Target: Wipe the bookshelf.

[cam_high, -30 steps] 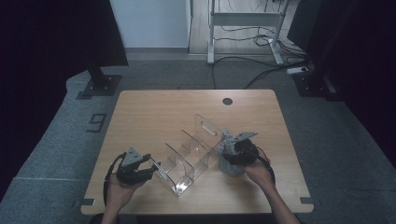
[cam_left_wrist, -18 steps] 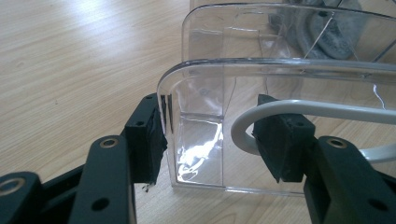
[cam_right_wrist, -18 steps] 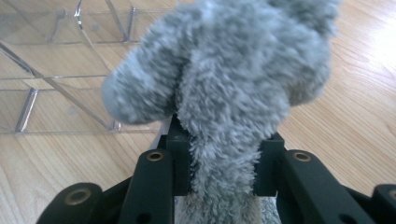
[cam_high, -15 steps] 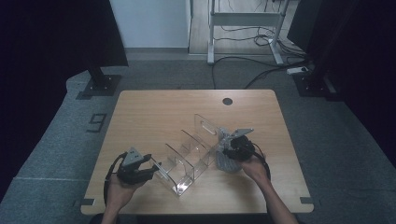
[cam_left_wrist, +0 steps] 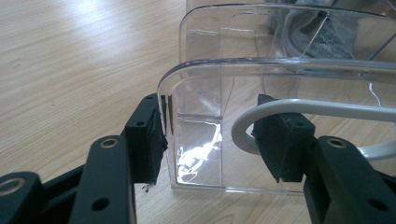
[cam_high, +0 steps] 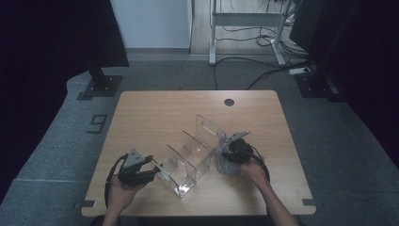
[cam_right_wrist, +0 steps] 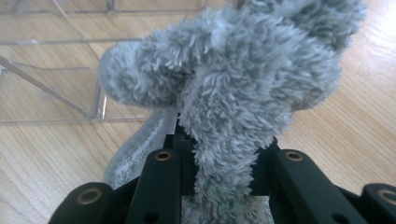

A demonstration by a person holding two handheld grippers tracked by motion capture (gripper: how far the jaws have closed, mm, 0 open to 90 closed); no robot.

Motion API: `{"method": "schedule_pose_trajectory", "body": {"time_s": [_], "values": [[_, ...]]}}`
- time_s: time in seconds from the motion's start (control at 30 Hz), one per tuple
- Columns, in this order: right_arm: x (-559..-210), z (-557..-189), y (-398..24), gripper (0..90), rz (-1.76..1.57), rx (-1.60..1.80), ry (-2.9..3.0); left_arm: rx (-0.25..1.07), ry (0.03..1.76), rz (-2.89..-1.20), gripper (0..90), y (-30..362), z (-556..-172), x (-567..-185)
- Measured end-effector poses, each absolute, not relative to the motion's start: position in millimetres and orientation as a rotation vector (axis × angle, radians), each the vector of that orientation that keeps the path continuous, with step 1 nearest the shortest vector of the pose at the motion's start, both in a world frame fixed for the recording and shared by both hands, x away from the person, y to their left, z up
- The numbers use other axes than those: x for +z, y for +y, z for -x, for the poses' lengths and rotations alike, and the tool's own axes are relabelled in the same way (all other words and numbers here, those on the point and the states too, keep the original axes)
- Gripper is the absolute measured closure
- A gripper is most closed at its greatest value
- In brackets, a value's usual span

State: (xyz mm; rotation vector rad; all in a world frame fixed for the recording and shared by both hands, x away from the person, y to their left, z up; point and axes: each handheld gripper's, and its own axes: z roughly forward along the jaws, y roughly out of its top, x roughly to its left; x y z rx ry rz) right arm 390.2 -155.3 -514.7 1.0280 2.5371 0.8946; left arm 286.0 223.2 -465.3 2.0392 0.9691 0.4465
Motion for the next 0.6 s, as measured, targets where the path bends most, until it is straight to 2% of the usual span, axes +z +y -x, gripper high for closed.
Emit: {"method": "schedule_pose_trajectory", "body": {"time_s": [0.3, 0.6], "values": [[-517.0, -389.6, -153.2, 71.2, -1.031, 0.863, 2.536, 0.453, 0.974, -2.031, 44.8, 224.0, -285.7, -465.8], [-503.5, -379.4, -167.9, 70.8, -1.062, 0.871, 2.515, 0.455, 0.986, -2.019, 44.6, 224.2, -285.2, -466.6]]}}
